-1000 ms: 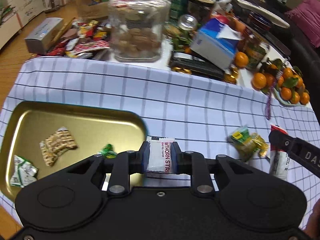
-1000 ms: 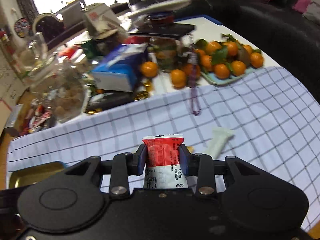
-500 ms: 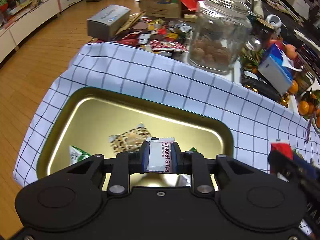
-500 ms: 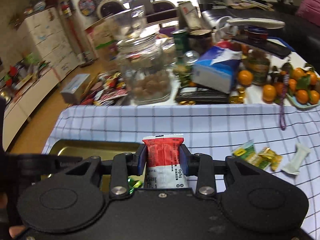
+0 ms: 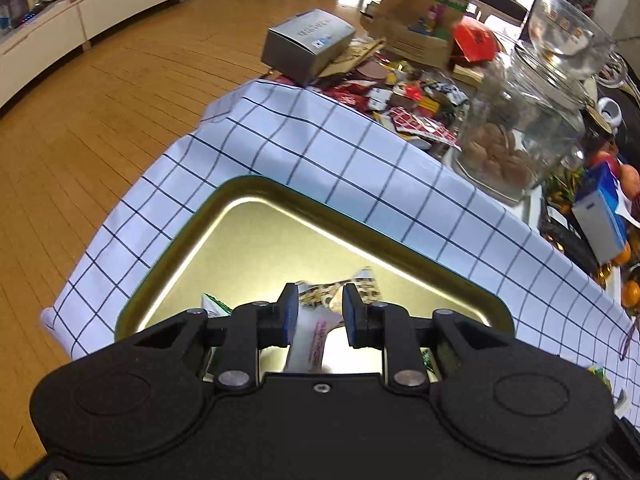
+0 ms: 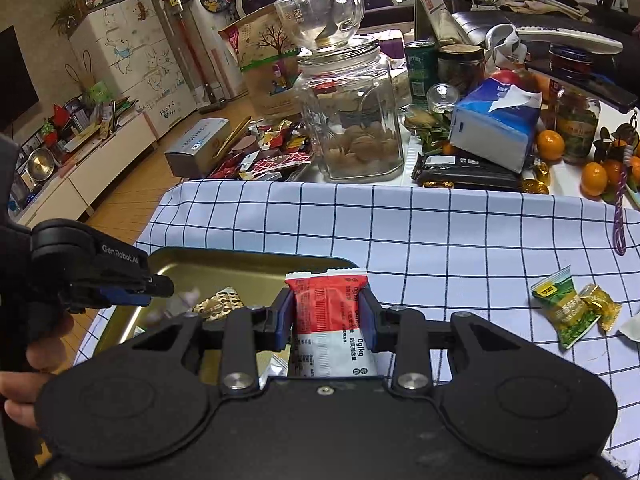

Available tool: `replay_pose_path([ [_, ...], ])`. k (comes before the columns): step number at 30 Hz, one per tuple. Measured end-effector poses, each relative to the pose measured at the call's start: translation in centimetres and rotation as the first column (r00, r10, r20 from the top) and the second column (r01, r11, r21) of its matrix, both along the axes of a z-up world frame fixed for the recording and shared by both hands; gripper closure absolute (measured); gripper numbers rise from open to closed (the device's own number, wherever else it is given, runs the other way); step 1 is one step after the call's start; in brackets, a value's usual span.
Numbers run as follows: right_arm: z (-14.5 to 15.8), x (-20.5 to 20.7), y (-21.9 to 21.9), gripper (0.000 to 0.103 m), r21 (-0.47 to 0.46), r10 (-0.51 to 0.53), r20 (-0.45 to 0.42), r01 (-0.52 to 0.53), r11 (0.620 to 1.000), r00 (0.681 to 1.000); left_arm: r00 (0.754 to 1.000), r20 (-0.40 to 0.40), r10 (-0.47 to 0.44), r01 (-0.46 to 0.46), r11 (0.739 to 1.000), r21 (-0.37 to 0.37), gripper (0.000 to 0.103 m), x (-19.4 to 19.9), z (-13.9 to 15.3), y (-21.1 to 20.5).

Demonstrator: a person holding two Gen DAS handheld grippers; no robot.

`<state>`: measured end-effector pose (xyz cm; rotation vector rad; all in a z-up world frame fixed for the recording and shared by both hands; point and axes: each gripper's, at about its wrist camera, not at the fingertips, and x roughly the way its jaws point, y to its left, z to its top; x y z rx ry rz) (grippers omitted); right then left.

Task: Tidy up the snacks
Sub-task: 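Open the left tool to drop the Hawthorn Strip packet into the tin, then open the right tool to drop the red-white packet into the tin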

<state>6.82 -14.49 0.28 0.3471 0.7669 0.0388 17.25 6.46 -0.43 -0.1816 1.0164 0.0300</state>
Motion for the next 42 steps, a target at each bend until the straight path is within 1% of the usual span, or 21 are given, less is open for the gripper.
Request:
replay_pose_path([
  [5,0.4,0.2,1.3,0.066,0.018,0.031,0.016,-0.031,0.999,0.999,0.998,0.009,0.062,-0.062,0.998,0.033,0.071,0.1,0.0,0.5],
  [8,0.5,0.1,2.6,0.066,0.017,0.077,0.032,-0.077,0.997,0.997,0.998,-0.001,0.066,-0.066,0.996,0.053,0.071,0.2,-0.3,0.4],
  [13,0.7,-0.5,4.3,0.066,-0.009,0.159,0.07,-0.159,0.987,0.985,0.998,0.001,0.07,-0.07,0.995,0.069,0.071,0.2,-0.3,0.2],
  [18,1.0,-1.0,5.2,0.065,0.006,0.22,0.115,-0.222,0.975,0.969,0.998,-0.005,0.062,-0.061,0.994,0.088,0.071,0.2,-0.4,-0.1],
  [20,1.2,-1.2,5.4,0.062,0.021,0.241,0.142,-0.246,0.969,0.96,0.998,-0.013,0.06,-0.058,0.995,0.086,0.071,0.3,-0.6,-0.1],
  [21,1.3,-1.3,5.3,0.058,0.033,0.245,0.152,-0.253,0.967,0.957,0.998,-0.014,0.06,-0.059,0.995,0.085,0.071,0.3,-0.6,-0.1],
  [22,1.4,-1.3,5.3,0.049,0.045,0.246,0.154,-0.255,0.966,0.957,0.998,-0.013,0.059,-0.058,0.995,0.086,0.071,0.2,-0.6,-0.2],
  [23,1.5,-1.4,5.3,0.046,0.056,0.242,0.154,-0.253,0.966,0.958,0.998,-0.011,0.059,-0.058,0.994,0.088,0.071,0.2,-0.5,-0.2],
  [26,1.5,-1.2,5.1,0.046,0.063,0.237,0.139,-0.248,0.967,0.961,0.998,-0.009,0.055,-0.054,0.994,0.097,0.071,0.2,-0.5,-0.3],
  [33,0.9,-0.7,5.0,0.046,0.034,0.218,0.084,-0.221,0.975,0.972,0.998,-0.049,0.036,-0.031,0.995,0.097,0.071,0.2,-1.2,-0.7],
  [42,0.2,-0.5,5.2,0.046,0.001,0.224,0.038,-0.225,0.974,0.974,0.996,-0.083,0.031,-0.021,0.992,0.126,0.07,0.2,-1.7,-1.0],
])
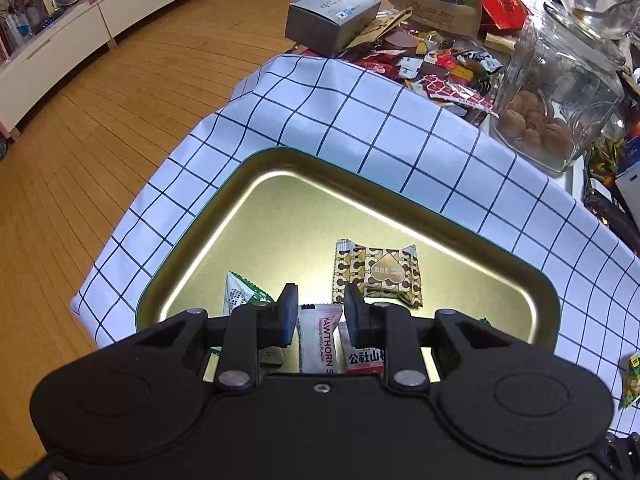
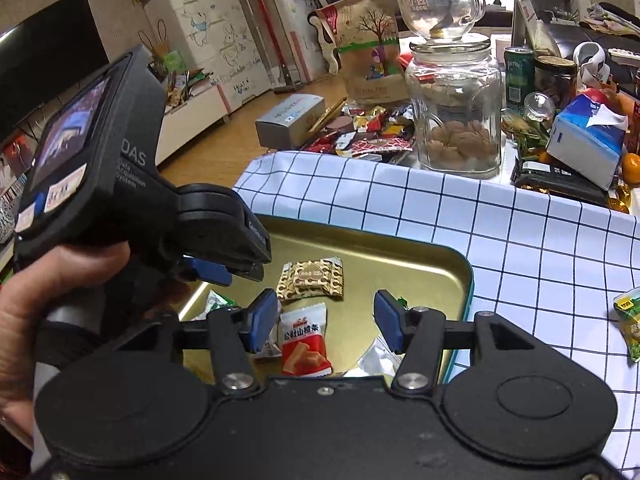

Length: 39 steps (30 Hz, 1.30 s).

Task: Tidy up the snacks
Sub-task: 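Open the right tool to drop the red-white packet into the tin, then move both tools back from the gold tin toward the table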

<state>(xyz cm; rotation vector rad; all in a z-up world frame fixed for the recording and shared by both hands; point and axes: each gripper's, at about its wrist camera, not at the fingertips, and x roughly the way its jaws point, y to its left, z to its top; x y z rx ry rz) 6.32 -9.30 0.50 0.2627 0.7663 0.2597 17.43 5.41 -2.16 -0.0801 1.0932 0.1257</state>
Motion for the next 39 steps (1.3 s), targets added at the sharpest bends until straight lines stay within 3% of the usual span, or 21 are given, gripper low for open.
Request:
replay_pose_path([
  [23,-1.2,1.3,-1.2,0.046,-0.013,-0.061,-0.122,0.06,0.998,0.991,0.999,-0.04,-0.026,0.027,1.0,0.011,0.069,0.0,-0.6,-0.7],
  [32,-1.2,0.8,-1.3,0.044,-0.024,-0.112,-0.083,0.11,0.994,0.99,0.999,-0.038,-0.026,0.027,1.0,0.008,0.069,-0.1,-0.5,-0.8],
  [39,-1.4,1.0,-2.0,0.044,-0.014,-0.132,-0.115,0.131,0.991,0.985,0.998,-0.05,-0.035,0.034,0.999,-0.005,0.069,-0.1,-0.5,-1.1],
])
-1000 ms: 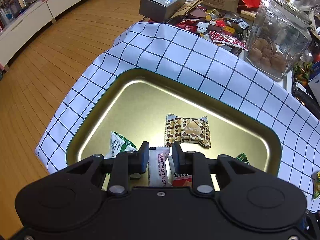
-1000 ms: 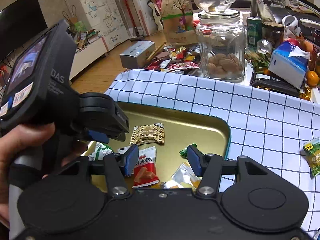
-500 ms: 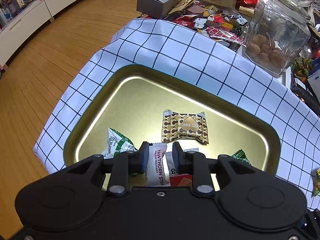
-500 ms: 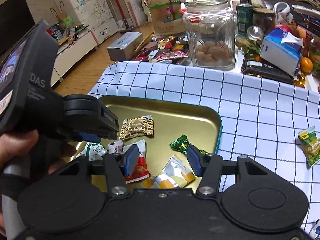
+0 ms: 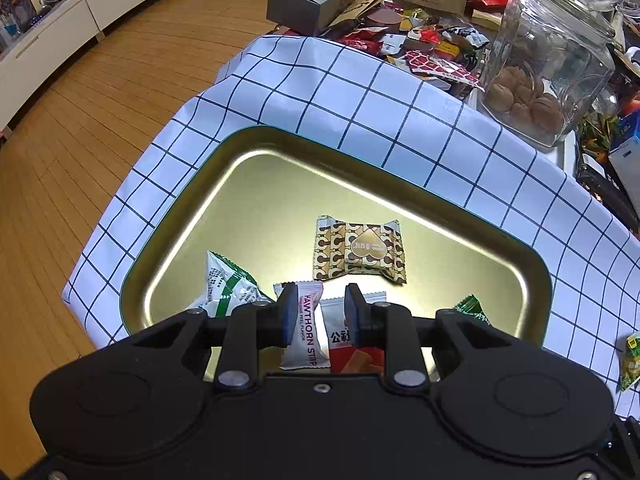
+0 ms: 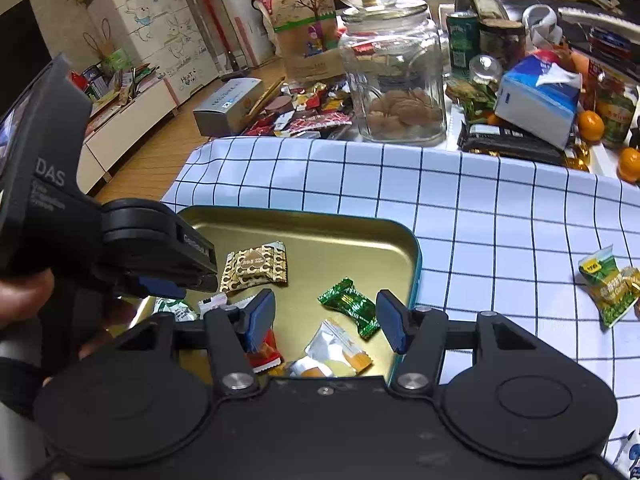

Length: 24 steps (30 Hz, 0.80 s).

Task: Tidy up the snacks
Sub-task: 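Move both tools back from the gold tin toward the table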

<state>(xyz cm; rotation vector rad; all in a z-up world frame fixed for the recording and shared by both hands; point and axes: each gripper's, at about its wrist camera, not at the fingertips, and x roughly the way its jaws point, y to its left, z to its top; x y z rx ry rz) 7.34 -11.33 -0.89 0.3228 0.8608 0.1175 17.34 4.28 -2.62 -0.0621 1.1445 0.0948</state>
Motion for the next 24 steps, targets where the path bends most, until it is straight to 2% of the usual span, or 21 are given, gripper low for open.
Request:
replay_pose_path([
  [9,-0.2,-0.3,-0.4,0.044,-0.028,0.002,-0.018,-0.002,1.0,1.0,1.0,-0.016,0.003,-0.003,1.0,-0.018,0.069,0.0,0.1,-0.4],
  [24,-0.9,-2.2,-3.8,0.044,-0.064,-0.04,-0.048,0.037,0.997,0.998,0.995,-0.004,-0.097,0.097,0.995,-0.012,0.069,-0.6,0.8,-4.3],
])
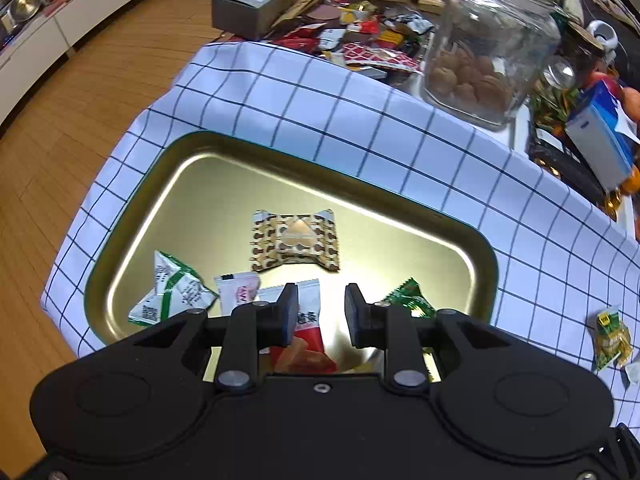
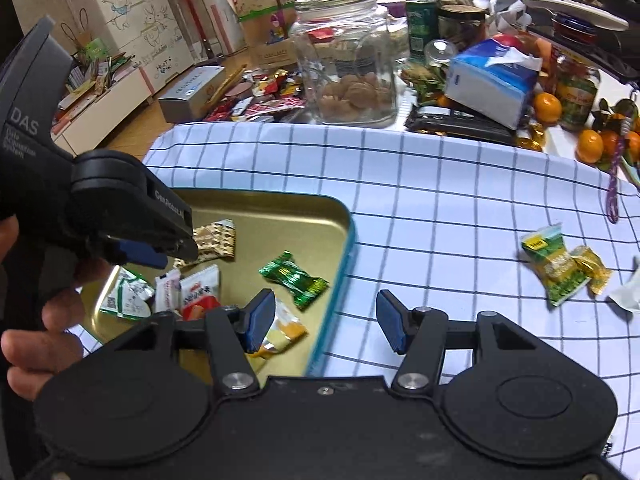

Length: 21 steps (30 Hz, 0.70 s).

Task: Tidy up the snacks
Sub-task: 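Move both tools back from the gold tin toward the table, then move the right tool to the blue-white strawberry packet on the cloth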

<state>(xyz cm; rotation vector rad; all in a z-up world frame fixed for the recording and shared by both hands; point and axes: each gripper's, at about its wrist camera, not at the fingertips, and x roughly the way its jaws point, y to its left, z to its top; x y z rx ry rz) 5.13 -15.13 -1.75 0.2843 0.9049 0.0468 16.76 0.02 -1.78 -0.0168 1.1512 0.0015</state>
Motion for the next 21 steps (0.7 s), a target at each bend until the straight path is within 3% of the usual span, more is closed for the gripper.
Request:
replay_pose_path([
  [21,-1.0,-3.2,-6.3,0.044,-0.04,-0.098,-0.029,0.097,0.994,0.995,0.987,-0.032,-0.16,0.159,0.986,-0.049,0.069,-1.3,0.3,-7.3],
])
